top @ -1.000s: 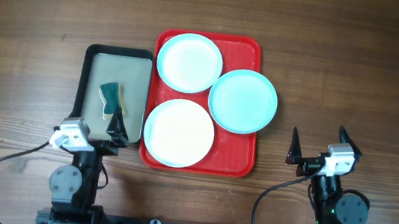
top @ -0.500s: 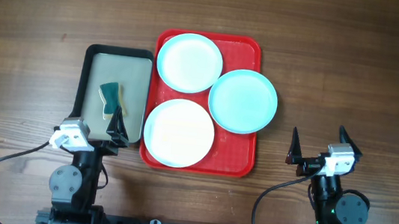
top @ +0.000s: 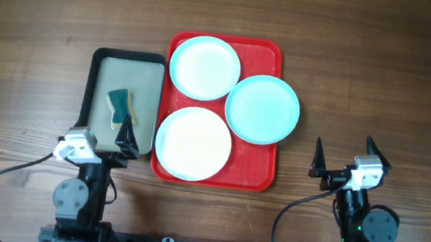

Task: Clean dirty plates on tray and stack at the side

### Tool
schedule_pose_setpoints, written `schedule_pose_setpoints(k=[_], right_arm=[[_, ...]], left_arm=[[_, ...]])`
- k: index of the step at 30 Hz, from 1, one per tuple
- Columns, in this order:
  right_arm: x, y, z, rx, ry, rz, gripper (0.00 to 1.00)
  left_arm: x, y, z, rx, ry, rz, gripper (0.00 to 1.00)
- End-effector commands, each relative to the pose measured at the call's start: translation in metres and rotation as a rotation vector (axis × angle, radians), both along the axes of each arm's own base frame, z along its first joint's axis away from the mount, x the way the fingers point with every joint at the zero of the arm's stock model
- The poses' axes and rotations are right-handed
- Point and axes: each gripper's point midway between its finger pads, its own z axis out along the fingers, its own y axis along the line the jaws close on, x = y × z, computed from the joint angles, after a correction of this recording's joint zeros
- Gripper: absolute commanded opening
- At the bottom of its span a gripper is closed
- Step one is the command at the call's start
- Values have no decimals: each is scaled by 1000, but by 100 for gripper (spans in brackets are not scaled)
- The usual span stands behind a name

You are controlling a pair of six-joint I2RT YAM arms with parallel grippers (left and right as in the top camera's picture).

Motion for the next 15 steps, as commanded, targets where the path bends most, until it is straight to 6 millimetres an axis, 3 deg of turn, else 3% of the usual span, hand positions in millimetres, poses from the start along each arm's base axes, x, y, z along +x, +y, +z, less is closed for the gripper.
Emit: schedule_pose_setpoints(k=[1,2,4,5,8,10,12,15], right_arm=[[0,-2,13,-46,-58,-13,100],[-1,-2,19,-67,-86,-14,100],[0,-2,4,-69,-24,-12,100],[0,-2,6,-87,-37,-11,100],[-2,13,8,-83,-48,75,100],[-10,37,27,-86,-130,216,100],[-25,65,45,-105,-225,394,100],[-27,65,54,31,-172,407,100]], left_arm=[[0,1,1,21,-3,4,100],[0,0,4,20,-18,4,100],[0,-3,-1,19,3,-16,100],[0,-5,-1,18,4,-28,100],[0,-15,6,15,-25,-89,100],[-1,-26,11,7,-47,-150,100],[-4,-31,16,-169,-14,-167,100],[-17,-37,69,-172,-14,-204,100]])
